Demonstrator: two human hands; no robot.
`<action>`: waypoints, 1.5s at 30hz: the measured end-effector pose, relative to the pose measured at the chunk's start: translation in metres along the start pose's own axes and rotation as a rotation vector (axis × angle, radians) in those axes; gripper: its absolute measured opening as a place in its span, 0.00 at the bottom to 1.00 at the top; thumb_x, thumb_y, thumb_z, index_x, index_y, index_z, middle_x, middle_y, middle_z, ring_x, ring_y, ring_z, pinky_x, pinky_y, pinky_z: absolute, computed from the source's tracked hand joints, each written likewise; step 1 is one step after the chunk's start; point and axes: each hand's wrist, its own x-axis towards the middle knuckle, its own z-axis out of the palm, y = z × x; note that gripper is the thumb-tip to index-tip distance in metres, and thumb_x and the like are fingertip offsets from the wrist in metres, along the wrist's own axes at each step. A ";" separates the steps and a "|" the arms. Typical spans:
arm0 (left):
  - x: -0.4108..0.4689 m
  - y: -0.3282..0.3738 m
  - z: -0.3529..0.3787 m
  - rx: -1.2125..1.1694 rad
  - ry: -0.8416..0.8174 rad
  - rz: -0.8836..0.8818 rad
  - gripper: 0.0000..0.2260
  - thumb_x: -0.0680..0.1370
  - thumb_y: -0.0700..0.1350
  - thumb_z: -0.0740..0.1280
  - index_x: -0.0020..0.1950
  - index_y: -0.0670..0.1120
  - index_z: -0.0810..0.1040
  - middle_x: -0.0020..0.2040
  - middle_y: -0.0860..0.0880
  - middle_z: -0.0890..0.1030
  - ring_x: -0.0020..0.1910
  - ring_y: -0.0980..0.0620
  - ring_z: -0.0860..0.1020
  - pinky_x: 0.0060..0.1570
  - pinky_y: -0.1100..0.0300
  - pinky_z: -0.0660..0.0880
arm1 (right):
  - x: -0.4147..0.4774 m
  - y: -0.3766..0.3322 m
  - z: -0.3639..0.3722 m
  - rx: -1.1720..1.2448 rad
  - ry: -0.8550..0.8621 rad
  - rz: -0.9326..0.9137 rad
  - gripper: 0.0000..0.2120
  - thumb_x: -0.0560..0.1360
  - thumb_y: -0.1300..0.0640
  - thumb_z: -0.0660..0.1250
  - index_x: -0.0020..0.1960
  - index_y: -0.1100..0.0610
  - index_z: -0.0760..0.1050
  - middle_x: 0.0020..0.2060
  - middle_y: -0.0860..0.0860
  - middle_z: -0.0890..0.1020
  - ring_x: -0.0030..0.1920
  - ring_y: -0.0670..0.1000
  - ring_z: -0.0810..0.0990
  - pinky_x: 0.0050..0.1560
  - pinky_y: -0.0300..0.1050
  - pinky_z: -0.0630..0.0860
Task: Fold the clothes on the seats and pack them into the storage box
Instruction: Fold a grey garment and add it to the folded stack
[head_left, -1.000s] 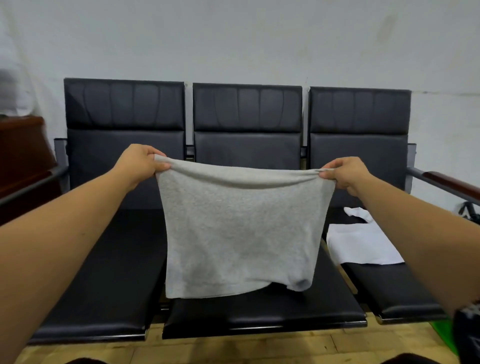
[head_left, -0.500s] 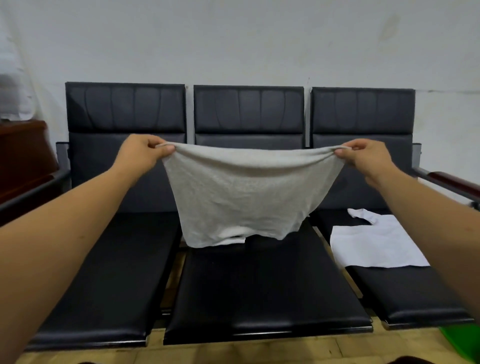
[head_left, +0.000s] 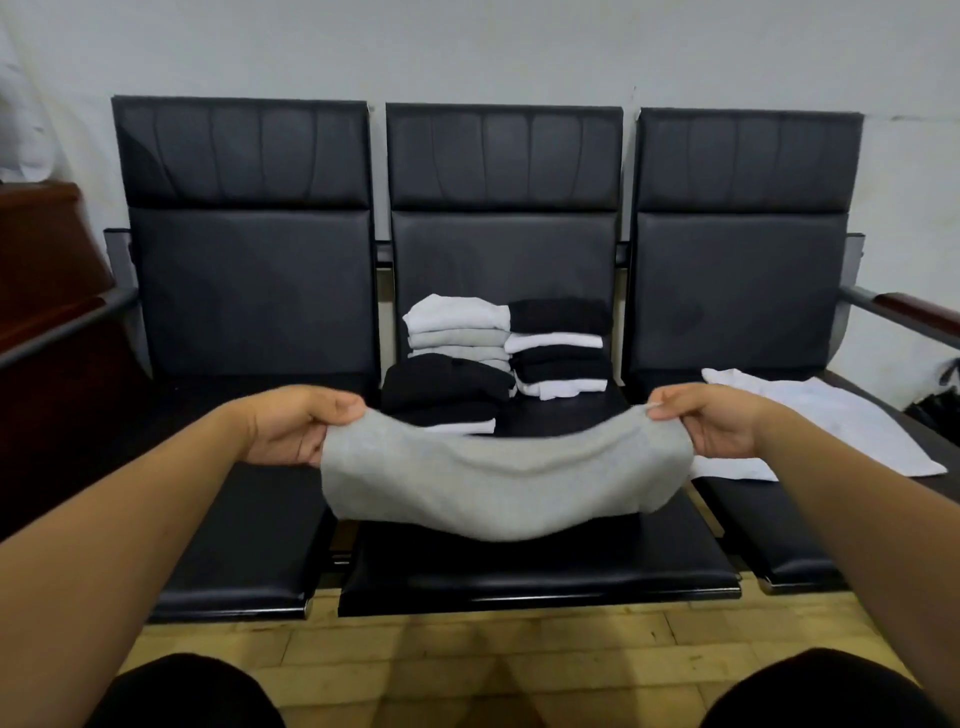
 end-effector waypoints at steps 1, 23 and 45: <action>0.002 -0.008 -0.001 0.023 -0.054 -0.061 0.07 0.77 0.44 0.69 0.49 0.41 0.76 0.46 0.43 0.79 0.43 0.47 0.80 0.42 0.55 0.80 | 0.002 0.006 0.000 -0.007 -0.041 0.044 0.06 0.73 0.66 0.66 0.38 0.60 0.75 0.37 0.55 0.81 0.36 0.52 0.83 0.34 0.43 0.80; 0.122 -0.096 0.018 0.385 0.641 -0.350 0.39 0.78 0.63 0.65 0.77 0.37 0.60 0.73 0.40 0.69 0.69 0.41 0.71 0.61 0.51 0.71 | 0.124 0.085 0.074 -0.896 0.704 -0.230 0.19 0.80 0.57 0.65 0.69 0.63 0.71 0.66 0.62 0.71 0.63 0.61 0.74 0.65 0.50 0.68; 0.097 -0.086 0.022 0.299 0.554 -0.270 0.09 0.81 0.47 0.67 0.60 0.50 0.74 0.53 0.49 0.79 0.48 0.50 0.79 0.45 0.54 0.76 | 0.121 0.145 0.158 -1.349 0.096 -0.322 0.31 0.83 0.39 0.49 0.82 0.50 0.49 0.82 0.45 0.47 0.80 0.42 0.41 0.79 0.47 0.36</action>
